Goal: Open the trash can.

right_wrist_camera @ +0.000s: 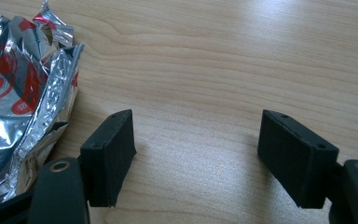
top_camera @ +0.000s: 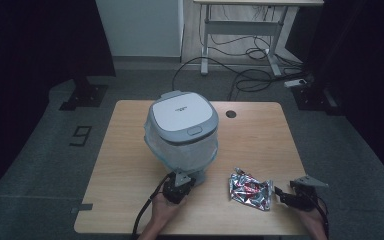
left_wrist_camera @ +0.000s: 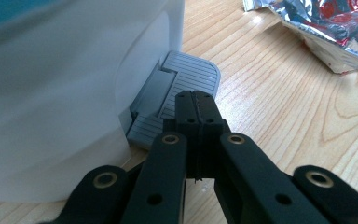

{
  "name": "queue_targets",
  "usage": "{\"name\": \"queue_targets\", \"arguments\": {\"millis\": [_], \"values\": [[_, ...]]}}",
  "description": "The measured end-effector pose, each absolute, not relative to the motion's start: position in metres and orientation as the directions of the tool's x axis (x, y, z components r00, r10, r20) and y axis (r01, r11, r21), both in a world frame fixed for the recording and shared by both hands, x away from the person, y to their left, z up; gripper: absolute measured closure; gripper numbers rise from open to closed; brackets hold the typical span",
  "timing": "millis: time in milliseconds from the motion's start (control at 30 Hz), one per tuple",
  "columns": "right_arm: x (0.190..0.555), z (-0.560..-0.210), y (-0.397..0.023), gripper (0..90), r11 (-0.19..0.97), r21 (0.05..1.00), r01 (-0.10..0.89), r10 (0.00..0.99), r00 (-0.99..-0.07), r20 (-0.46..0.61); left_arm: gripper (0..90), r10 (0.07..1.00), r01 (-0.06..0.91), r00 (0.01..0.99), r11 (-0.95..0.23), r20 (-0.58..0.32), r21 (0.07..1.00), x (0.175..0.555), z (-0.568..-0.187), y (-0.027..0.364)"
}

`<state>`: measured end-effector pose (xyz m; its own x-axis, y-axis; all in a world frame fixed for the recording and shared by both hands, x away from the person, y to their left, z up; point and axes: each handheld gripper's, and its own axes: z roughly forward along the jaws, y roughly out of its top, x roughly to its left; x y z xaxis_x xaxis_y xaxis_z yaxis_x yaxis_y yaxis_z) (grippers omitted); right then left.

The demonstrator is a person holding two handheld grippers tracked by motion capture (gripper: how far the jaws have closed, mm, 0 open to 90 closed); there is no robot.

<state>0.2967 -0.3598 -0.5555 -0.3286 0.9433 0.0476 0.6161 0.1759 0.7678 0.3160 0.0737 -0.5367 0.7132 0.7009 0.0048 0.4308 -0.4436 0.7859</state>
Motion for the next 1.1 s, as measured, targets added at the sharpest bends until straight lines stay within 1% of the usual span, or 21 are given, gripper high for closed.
{"name": "queue_targets", "arguments": {"millis": [100,200,867,1100], "values": [[0.2966,-0.5554,-0.36,26.8,0.174,0.769,0.616,0.943,-0.328,0.049,90.0,0.7,0.44,0.715,-0.453,0.003,0.775,0.3167,-0.5386,0.073],[0.2965,-0.5554,-0.36,26.8,0.174,0.769,0.616,0.943,-0.328,0.05,90.0,0.698,0.438,0.716,-0.475,0.024,0.763,0.3171,-0.5415,0.0711],[0.296,-0.5553,-0.3604,26.9,0.169,0.772,0.613,0.944,-0.325,0.051,90.0,0.698,0.441,0.716,-0.47,0.017,0.764,0.3183,-0.5422,0.0712],[0.2933,-0.5533,-0.3625,27.5,0.142,0.79,0.596,0.945,-0.319,0.07,90.0,0.696,0.438,0.718,-0.472,0.018,0.765,0.3184,-0.5423,0.0715]]}}
